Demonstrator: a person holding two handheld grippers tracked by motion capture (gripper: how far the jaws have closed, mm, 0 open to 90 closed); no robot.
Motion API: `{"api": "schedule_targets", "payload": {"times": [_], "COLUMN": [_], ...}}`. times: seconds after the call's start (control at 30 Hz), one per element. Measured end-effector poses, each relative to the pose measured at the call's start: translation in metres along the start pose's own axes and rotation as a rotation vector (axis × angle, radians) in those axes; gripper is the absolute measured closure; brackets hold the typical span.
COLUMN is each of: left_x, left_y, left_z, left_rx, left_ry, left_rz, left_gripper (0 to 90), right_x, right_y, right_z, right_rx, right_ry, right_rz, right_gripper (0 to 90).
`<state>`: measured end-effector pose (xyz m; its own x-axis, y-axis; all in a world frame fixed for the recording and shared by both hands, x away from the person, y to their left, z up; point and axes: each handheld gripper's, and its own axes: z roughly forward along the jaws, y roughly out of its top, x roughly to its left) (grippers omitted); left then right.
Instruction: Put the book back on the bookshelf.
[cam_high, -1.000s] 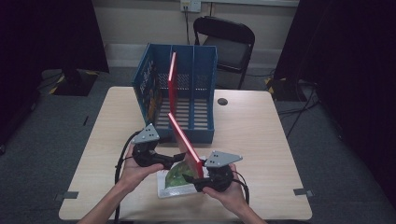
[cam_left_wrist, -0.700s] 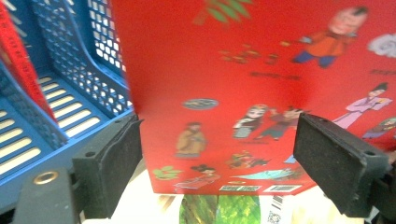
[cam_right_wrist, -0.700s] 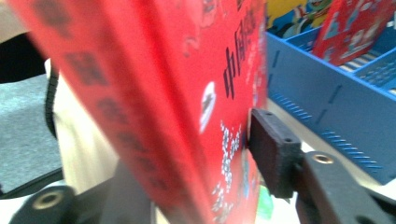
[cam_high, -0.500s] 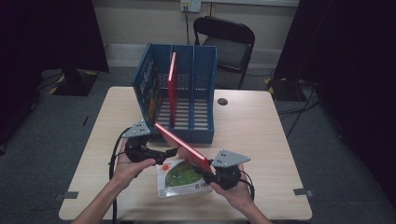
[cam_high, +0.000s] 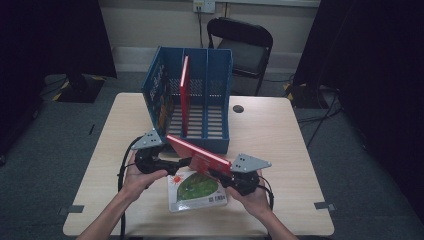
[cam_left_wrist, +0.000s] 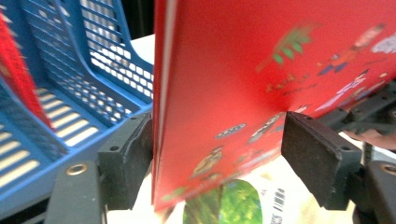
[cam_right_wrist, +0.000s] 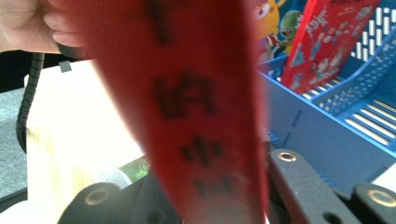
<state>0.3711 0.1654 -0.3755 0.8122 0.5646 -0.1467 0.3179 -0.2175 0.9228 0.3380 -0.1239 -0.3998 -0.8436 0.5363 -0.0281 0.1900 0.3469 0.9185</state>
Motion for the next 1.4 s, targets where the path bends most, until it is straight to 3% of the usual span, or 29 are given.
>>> {"api": "schedule_targets", "payload": {"times": [0.1,0.17,0.2,0.27,0.33,0.43,0.5,0.53,0.7,0.83,1.0,1.23,1.3,1.4], "left_x": [0.003,0.004,0.007,0.009,0.010,0.008,0.008,0.006,0.008,0.009,0.008,0.011,0.012,0.015], "left_y": [0.001,0.002,0.003,0.001,-0.002,-0.002,-0.002,-0.001,0.000,0.001,0.001,0.002,-0.001,-0.011], "left_z": [-0.005,-0.009,-0.015,-0.018,-0.017,-0.015,-0.015,-0.014,-0.011,-0.008,-0.003,-0.004,-0.007,-0.015], "left_rx": [-0.002,-0.014,-0.022,-0.014,-0.015,-0.021,-0.021,-0.013,-0.016,-0.015,-0.020,-0.012,0.013,0.039], "left_ry": [0.009,0.014,0.021,0.032,0.024,0.029,0.023,0.036,0.038,0.039,0.054,0.051,0.055,0.087], "left_rz": [-0.006,-0.013,-0.016,-0.023,-0.022,-0.034,-0.030,-0.020,-0.035,-0.043,-0.055,-0.091,-0.097,-0.105], "left_gripper": [26.5,27.7,28.2,28.3,27.5,27.9,28.1,27.9,24.8,23.4,22.2,22.1,21.7,21.7], "right_x": [0.001,0.002,0.001,0.003,0.007,0.005,0.003,0.000,-0.002,-0.003,-0.006,-0.007,-0.007,-0.009], "right_y": [0.002,0.006,0.009,0.010,0.008,0.008,0.008,0.013,0.028,0.030,0.028,0.030,0.032,0.036], "right_z": [0.003,0.006,0.010,0.015,0.019,0.018,0.018,0.015,0.017,0.019,0.020,0.020,0.021,0.023], "right_rx": [-0.005,-0.008,-0.031,-0.031,-0.015,-0.019,-0.034,-0.062,-0.117,-0.123,-0.137,-0.122,-0.115,-0.103], "right_ry": [0.011,0.037,0.078,0.085,0.068,0.078,0.082,0.097,0.096,0.080,0.107,0.095,0.094,0.099], "right_rz": [-0.009,-0.018,0.000,-0.006,-0.037,-0.023,-0.013,0.017,0.009,0.009,0.042,0.038,0.031,0.031], "right_gripper": [77.5,79.5,79.8,80.0,79.7,78.7,76.9,71.5,65.9,62.2,78.0,80.2,80.3,80.4]}}
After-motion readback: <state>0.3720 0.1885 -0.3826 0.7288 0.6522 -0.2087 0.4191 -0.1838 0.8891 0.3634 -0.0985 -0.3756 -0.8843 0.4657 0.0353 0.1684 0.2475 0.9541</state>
